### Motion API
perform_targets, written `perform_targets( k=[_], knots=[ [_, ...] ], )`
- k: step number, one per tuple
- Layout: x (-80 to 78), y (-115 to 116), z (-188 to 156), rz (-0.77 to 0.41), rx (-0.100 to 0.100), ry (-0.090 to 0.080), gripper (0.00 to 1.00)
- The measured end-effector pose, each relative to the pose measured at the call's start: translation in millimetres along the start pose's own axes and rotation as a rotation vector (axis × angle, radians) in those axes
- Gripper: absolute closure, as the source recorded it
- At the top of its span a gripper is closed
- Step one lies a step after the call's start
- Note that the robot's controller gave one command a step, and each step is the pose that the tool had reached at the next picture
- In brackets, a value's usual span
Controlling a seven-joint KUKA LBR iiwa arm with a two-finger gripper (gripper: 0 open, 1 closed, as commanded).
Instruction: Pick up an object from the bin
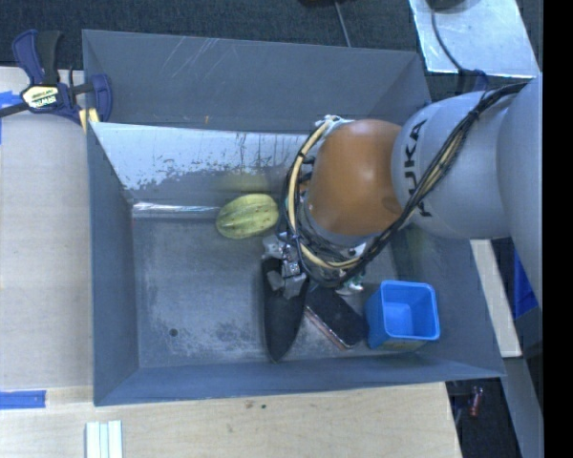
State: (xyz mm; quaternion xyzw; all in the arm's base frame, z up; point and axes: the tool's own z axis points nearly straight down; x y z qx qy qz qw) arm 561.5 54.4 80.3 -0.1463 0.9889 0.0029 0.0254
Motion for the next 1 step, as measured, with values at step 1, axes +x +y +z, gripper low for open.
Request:
perform_targets(
  k=[1],
  knots=[
    [1.7, -1.1, -11.4, -0.006, -0.001, 0.002, 1.0]
  ],
)
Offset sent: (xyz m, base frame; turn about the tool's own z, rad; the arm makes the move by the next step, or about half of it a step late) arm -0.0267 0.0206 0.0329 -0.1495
